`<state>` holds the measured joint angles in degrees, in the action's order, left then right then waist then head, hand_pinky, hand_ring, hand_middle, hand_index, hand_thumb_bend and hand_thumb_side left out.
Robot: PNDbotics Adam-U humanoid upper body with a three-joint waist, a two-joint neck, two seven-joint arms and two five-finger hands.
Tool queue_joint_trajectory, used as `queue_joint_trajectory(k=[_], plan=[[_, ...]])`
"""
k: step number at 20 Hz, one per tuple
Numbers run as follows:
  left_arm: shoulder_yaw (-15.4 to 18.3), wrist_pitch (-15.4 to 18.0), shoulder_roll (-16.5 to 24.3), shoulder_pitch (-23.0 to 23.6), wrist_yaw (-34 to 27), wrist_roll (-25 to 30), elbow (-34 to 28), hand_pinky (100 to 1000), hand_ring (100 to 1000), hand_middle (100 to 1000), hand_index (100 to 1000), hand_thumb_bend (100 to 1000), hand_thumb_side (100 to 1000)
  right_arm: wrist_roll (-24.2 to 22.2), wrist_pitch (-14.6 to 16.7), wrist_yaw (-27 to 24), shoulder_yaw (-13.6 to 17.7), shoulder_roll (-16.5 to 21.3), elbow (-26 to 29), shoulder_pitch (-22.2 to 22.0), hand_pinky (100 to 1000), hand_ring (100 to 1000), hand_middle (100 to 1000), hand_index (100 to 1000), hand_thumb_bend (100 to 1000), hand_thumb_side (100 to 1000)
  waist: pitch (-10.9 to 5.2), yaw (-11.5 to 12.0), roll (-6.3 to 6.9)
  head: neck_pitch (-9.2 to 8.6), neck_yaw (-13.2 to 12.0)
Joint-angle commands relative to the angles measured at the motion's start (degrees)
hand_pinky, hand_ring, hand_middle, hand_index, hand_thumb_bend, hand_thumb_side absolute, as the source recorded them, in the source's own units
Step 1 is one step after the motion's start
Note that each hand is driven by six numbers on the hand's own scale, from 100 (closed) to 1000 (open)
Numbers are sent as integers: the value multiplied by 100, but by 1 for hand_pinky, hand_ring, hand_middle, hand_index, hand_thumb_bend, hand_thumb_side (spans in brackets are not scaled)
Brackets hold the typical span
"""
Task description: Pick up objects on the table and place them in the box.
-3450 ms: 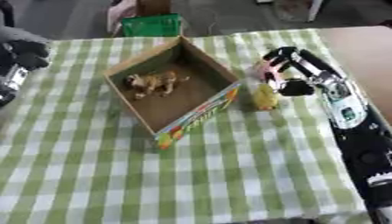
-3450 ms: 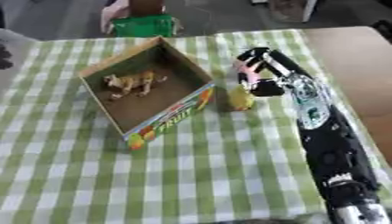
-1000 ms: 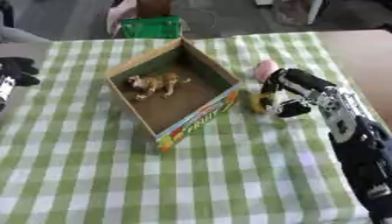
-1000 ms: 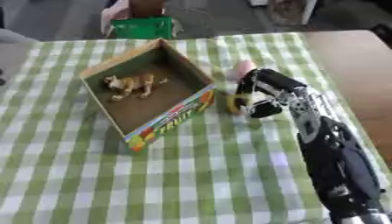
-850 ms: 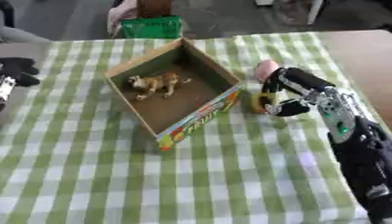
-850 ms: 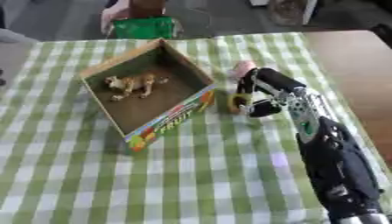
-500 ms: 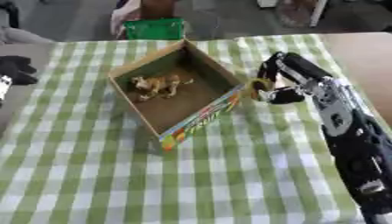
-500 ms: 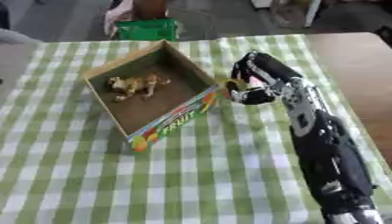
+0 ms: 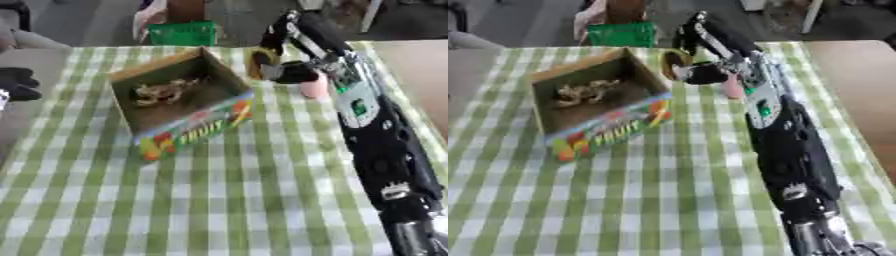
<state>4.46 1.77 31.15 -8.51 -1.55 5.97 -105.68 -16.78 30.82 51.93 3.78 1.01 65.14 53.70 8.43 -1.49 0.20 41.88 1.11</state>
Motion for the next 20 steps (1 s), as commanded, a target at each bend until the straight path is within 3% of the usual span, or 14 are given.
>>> queue_joint_trajectory(k=[1, 7, 10, 17, 18, 19, 20], plan=[[66, 1, 67, -56, -47, 19, -100, 767, 653, 645, 782, 100, 812, -72, 92, 103, -111, -175, 40, 197, 542, 540, 278, 379, 100, 198, -75, 28, 22, 9, 23], [54, -1, 33, -88, -63, 41, -112, 768, 653, 644, 781, 100, 816, -143, 282, 416, -258, -579, -288, 211, 544, 543, 285, 388, 100, 200, -40, 94, 27, -17, 34], [43, 0, 15, -111, -71, 63, -114, 768, 653, 644, 782, 100, 817, -37, 268, 720, -251, -770, -480, 194, 561, 561, 328, 436, 100, 206, -22, 140, 31, -38, 36], [54, 2, 0, -110, -74, 64, -125, 769, 653, 644, 781, 100, 819, 471, -27, 1494, -226, -946, -808, 114, 646, 708, 691, 791, 100, 252, 4, 217, 32, -66, 26], [53, 1, -1, -109, -74, 66, -125, 769, 653, 644, 781, 100, 819, 522, -70, 1573, -222, -953, -842, 108, 646, 708, 691, 791, 100, 252, 4, 218, 31, -68, 24], [52, 0, -1, -107, -74, 68, -123, 769, 653, 644, 782, 100, 820, 564, -111, 1646, -215, -953, -868, 106, 678, 749, 776, 833, 100, 261, 2, 215, 30, -70, 20], [51, -2, -1, -106, -73, 70, -120, 769, 653, 644, 782, 100, 820, 600, -145, 1705, -209, -953, -889, 106, 688, 762, 803, 846, 100, 263, -2, 211, 29, -70, 17]])
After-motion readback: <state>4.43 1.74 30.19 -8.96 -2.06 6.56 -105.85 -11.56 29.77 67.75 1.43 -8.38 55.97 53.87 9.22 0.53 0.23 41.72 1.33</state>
